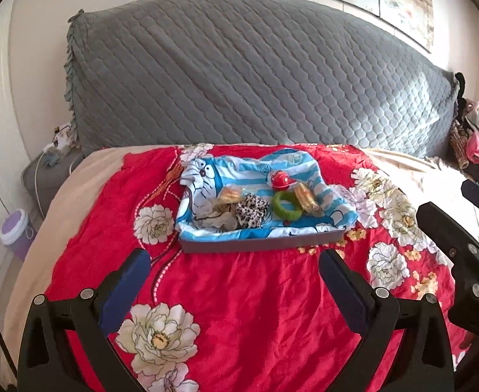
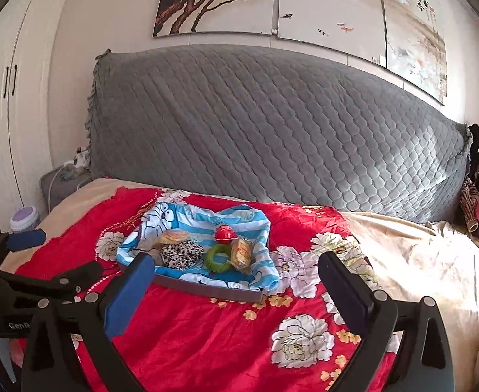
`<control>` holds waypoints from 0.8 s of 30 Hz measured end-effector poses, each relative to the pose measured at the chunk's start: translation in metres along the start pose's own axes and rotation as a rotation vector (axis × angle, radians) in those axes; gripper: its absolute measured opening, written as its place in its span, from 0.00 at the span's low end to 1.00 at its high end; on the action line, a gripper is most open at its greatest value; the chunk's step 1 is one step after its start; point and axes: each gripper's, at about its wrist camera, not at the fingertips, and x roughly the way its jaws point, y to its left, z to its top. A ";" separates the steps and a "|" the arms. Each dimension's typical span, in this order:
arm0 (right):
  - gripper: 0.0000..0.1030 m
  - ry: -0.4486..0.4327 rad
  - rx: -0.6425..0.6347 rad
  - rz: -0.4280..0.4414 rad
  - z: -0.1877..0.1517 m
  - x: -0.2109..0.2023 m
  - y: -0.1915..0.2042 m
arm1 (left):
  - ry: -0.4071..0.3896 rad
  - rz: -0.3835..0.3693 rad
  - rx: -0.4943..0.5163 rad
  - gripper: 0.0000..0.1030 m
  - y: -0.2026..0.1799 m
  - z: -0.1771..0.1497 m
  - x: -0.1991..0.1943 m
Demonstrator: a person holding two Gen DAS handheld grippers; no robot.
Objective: Organize objects
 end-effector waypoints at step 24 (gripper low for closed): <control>0.98 0.029 0.000 -0.011 -0.039 0.018 0.003 | -0.045 0.010 -0.012 1.00 0.010 -0.027 0.007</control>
